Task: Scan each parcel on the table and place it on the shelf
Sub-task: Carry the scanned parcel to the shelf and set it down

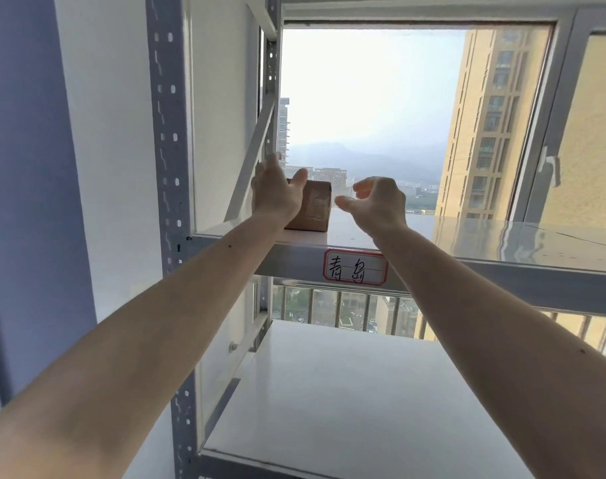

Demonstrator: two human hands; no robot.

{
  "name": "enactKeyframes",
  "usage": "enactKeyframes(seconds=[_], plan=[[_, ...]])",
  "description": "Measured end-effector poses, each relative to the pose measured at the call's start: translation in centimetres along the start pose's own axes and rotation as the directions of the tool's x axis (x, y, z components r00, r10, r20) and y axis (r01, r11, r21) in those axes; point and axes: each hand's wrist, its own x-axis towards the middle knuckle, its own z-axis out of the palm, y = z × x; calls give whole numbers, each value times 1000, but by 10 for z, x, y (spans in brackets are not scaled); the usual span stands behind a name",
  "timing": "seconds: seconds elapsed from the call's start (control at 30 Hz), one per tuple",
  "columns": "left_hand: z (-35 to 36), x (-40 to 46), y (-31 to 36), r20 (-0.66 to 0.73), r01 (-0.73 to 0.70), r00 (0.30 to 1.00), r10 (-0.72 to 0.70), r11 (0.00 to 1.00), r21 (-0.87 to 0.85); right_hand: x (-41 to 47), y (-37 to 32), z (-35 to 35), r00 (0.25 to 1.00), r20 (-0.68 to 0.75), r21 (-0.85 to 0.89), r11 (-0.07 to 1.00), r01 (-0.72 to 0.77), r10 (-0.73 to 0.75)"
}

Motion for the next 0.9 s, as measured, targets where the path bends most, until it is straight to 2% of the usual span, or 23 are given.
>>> enactKeyframes(seconds=[0.13,0.3,0.67,0.9], plan=[[15,-16,25,-99,-123,989,110,983,-135,-6,6,-22,987,-158,24,1000,-14,18],[50,-47,67,-116,-209,976,183,932,-296,-23,20,-68,945,-327,0,1000,-19,18],[143,-150,190,31,-177,972,234,810,-559,-89,67,-233,855,-519,-145,985,-98,8],[210,-260,282,182,-47,952,246,705,-708,-154,110,-363,799,-601,-199,961,-194,36]])
